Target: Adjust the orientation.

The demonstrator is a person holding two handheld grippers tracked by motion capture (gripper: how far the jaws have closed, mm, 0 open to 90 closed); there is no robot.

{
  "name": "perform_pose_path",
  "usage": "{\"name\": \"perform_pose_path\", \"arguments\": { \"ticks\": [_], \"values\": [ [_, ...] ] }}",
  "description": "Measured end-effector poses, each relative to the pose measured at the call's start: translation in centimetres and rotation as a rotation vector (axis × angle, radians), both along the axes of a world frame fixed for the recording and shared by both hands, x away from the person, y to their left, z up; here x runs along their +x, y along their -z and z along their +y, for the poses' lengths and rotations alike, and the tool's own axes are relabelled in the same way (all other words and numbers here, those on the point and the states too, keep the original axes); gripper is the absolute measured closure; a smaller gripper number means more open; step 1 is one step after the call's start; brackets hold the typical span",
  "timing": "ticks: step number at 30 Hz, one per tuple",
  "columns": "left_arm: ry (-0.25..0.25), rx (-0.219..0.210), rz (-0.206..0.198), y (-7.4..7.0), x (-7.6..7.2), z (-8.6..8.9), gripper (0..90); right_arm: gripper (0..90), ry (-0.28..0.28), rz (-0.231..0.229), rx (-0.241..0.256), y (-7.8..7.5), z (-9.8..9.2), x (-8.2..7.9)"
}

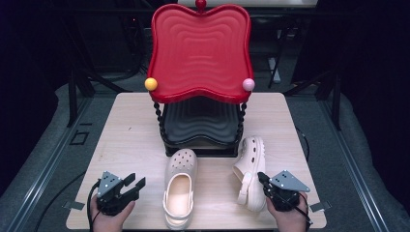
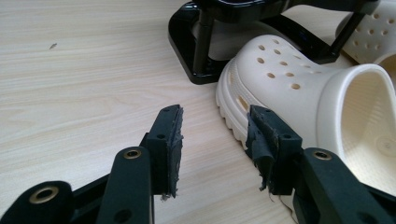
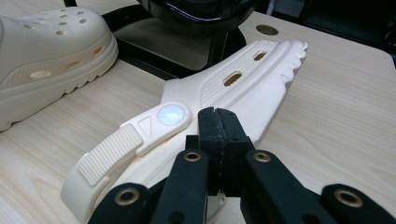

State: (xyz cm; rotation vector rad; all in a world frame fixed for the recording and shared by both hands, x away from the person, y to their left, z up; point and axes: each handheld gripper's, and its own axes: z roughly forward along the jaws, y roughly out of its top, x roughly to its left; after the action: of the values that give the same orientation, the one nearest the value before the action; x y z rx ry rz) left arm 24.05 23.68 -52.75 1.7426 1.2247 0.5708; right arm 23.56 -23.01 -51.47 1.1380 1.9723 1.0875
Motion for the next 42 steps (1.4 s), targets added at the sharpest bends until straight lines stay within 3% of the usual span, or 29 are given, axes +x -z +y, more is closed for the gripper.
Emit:
{"name": "perform_pose_path", "arguments": {
  "ticks": [5, 7, 8, 9, 12, 17, 25, 32, 34, 36, 38, 39, 42],
  "values": [
    [-0.026, -0.031, 0.007, 0.3, 0.2, 0.6, 54.5, 90.0, 0.016, 0.000, 0.021, 0.0, -0.3, -0.1],
    [-0.029, -0.032, 0.007, 0.5, 0.2, 0.8, 53.9, 90.0, 0.023, -0.009, 0.019, 0.1, -0.4, -0.1],
    [-0.031, -0.031, 0.010, 0.6, 0.3, 0.8, 53.6, 90.0, 0.024, 0.019, 0.001, -0.2, -0.6, -0.3],
    [-0.032, -0.034, 0.012, 0.6, 0.3, 0.8, 53.3, 90.0, 0.030, -0.002, 0.011, 0.0, -0.7, -0.3],
    [-0.029, -0.035, 0.019, 0.8, 0.4, 0.9, 51.8, 90.0, 0.053, -0.005, 0.026, -0.1, -1.2, -0.4],
    [-0.023, -0.032, 0.017, 0.9, 0.5, 0.8, 51.2, 90.0, 0.104, 0.015, 0.025, -0.1, -2.9, -0.7],
    [-0.020, -0.035, 0.024, 1.1, 0.5, 0.8, 51.1, 89.7, 0.219, 0.128, 0.103, 1.4, -7.4, 0.3],
    [-0.004, -0.028, 0.023, 1.3, 0.6, 0.5, 51.1, 89.7, 0.216, 0.252, 0.121, 3.6, -8.6, 1.7],
    [-0.006, -0.033, 0.022, 1.4, 0.6, 0.5, 51.1, 88.3, 0.206, 0.245, 0.143, 3.8, -8.5, 1.8],
    [-0.005, -0.033, 0.028, 1.3, 0.6, 0.6, 51.1, 85.7, 0.211, 0.243, 0.114, 3.6, -8.3, 1.8],
    [-0.004, -0.035, 0.027, 1.3, 0.6, 0.6, 51.1, 82.9, 0.220, 0.228, 0.113, 3.6, -8.4, 1.8],
    [-0.004, -0.035, 0.026, 1.3, 0.6, 0.6, 51.1, 81.5, 0.220, 0.241, 0.111, 3.5, -8.5, 1.7],
    [-0.004, -0.036, 0.026, 1.3, 0.6, 0.6, 51.1, 75.1, 0.248, 0.205, 0.105, 3.3, -8.6, 1.5]
  ]
}}
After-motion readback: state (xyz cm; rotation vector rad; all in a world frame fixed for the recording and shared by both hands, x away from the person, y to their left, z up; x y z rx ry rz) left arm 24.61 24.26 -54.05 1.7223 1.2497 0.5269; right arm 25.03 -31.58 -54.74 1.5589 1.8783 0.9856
